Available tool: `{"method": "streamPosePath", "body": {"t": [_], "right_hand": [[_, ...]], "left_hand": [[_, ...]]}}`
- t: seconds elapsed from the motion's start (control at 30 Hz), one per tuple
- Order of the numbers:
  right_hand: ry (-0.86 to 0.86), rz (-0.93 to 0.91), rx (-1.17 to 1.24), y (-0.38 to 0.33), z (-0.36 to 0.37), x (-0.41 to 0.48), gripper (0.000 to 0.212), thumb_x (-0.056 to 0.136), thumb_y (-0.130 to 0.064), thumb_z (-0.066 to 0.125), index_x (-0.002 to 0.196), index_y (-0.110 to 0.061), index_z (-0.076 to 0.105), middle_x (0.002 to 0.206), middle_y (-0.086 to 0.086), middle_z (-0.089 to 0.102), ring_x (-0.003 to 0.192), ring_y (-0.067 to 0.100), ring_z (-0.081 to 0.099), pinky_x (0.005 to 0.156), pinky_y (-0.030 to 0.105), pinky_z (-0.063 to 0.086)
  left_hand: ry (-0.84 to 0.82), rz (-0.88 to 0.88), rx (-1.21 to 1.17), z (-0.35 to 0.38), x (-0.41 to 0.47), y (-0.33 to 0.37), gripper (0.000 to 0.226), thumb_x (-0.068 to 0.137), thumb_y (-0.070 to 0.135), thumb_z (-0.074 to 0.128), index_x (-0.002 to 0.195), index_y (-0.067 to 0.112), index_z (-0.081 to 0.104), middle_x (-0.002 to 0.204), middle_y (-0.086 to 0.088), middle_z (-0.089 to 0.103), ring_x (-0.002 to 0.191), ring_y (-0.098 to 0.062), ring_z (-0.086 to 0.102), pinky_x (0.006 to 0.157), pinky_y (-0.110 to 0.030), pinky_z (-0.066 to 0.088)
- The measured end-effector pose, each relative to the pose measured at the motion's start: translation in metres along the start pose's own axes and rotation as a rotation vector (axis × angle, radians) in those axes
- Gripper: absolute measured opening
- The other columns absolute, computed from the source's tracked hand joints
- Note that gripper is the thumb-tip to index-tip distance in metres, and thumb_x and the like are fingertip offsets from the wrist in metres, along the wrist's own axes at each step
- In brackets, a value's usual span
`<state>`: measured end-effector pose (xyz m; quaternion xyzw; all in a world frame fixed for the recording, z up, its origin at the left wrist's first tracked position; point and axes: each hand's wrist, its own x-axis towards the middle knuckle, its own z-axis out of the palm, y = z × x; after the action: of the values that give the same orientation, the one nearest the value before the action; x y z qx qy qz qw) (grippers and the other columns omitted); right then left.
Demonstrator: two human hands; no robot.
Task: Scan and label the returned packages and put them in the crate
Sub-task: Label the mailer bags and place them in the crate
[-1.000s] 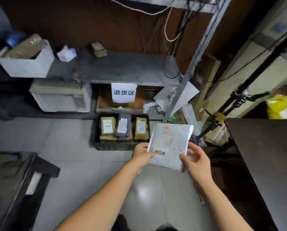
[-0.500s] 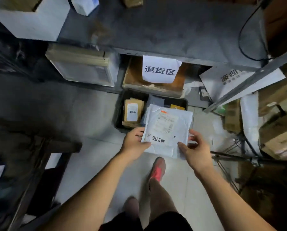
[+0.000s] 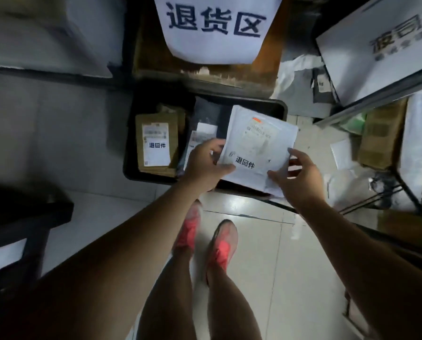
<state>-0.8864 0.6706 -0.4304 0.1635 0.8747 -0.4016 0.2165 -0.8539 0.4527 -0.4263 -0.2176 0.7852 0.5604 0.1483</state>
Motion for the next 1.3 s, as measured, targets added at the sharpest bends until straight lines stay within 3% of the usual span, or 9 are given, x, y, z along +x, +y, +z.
{"method": "streamPosePath", "body": {"t": [0.07,0.17,0.23,0.33,0.47,0.57,0.7,0.9,1.3], "right_hand": [[0.006,0.012,-0.011,0.010,0.015,0.033,0.071,0.077,-0.017,0.085,0.140,-0.026,0.053,0.109,-0.007,0.064,0.083,0.005,0.064,0.060,0.006,0.048],[-0.013,0.013,-0.049,0.024,0.036,0.064,0.077,0.077,-0.018,0.086,0.144,-0.024,0.050,0.121,-0.002,0.064,0.095,0.016,0.065,0.081,0.026,0.056],[-0.032,0.011,-0.063,0.033,0.046,0.077,0.077,0.076,-0.018,0.087,0.144,-0.022,0.050,0.124,0.002,0.065,0.101,0.021,0.065,0.088,0.034,0.058],[-0.058,0.011,-0.109,0.039,0.054,0.086,0.076,0.076,-0.020,0.088,0.143,-0.018,0.052,0.124,0.004,0.066,0.100,0.020,0.067,0.089,0.028,0.056],[-0.105,0.022,-0.200,0.039,0.047,0.082,0.075,0.078,-0.026,0.087,0.143,-0.017,0.051,0.126,0.005,0.067,0.108,0.025,0.067,0.097,0.039,0.055],[-0.096,0.043,-0.277,0.030,0.024,0.066,0.069,0.081,-0.024,0.082,0.142,-0.016,0.051,0.126,0.008,0.067,0.111,0.028,0.064,0.096,0.041,0.054],[-0.092,0.044,-0.432,0.003,-0.031,0.019,0.065,0.089,-0.027,0.073,0.147,-0.019,0.045,0.136,0.009,0.059,0.126,0.027,0.054,0.103,0.036,0.047],[-0.002,0.076,-0.577,-0.060,-0.140,-0.089,0.061,0.095,-0.030,0.062,0.150,-0.026,0.037,0.147,0.005,0.048,0.132,0.026,0.049,0.103,0.038,0.046],[0.531,0.256,-0.481,-0.108,-0.306,-0.345,0.051,0.092,-0.039,0.060,0.141,-0.029,0.047,0.132,-0.001,0.056,0.121,0.023,0.051,0.093,0.039,0.051]], "left_hand": [[0.001,0.035,0.053,0.011,0.033,-0.014,0.048,0.077,0.005,0.081,0.122,0.009,0.064,0.098,0.013,0.064,0.071,0.014,0.062,0.054,-0.003,0.046],[-0.024,0.054,0.158,0.023,0.067,-0.034,0.041,0.080,0.008,0.078,0.118,0.008,0.064,0.112,-0.001,0.071,0.087,-0.006,0.068,0.063,-0.018,0.059],[-0.040,0.063,0.245,0.029,0.081,-0.049,0.031,0.081,0.007,0.075,0.110,0.005,0.065,0.110,-0.006,0.072,0.091,-0.017,0.070,0.061,-0.016,0.057],[-0.049,0.064,0.354,0.032,0.090,-0.063,0.027,0.082,0.011,0.076,0.106,0.004,0.065,0.102,-0.008,0.070,0.087,-0.021,0.068,0.056,-0.009,0.047],[-0.075,0.063,0.430,0.026,0.088,-0.056,0.046,0.080,0.019,0.082,0.119,0.004,0.063,0.108,-0.009,0.068,0.093,-0.024,0.065,0.075,-0.030,0.054],[-0.085,0.089,0.520,0.009,0.076,-0.034,0.054,0.085,0.023,0.078,0.132,0.008,0.057,0.117,-0.009,0.066,0.096,-0.022,0.064,0.076,-0.027,0.050],[-0.102,0.182,0.733,-0.025,0.042,0.025,0.053,0.091,0.021,0.070,0.140,0.010,0.052,0.130,-0.012,0.059,0.118,-0.031,0.058,0.089,-0.042,0.050],[-0.198,0.278,0.958,-0.047,-0.020,0.168,0.057,0.094,0.044,0.059,0.143,0.019,0.049,0.139,-0.005,0.052,0.127,-0.028,0.051,0.097,-0.037,0.047],[-0.355,1.007,1.267,0.020,-0.214,0.379,0.033,0.097,0.034,0.050,0.126,0.017,0.052,0.127,-0.004,0.051,0.123,-0.025,0.046,0.101,-0.040,0.038]]}}
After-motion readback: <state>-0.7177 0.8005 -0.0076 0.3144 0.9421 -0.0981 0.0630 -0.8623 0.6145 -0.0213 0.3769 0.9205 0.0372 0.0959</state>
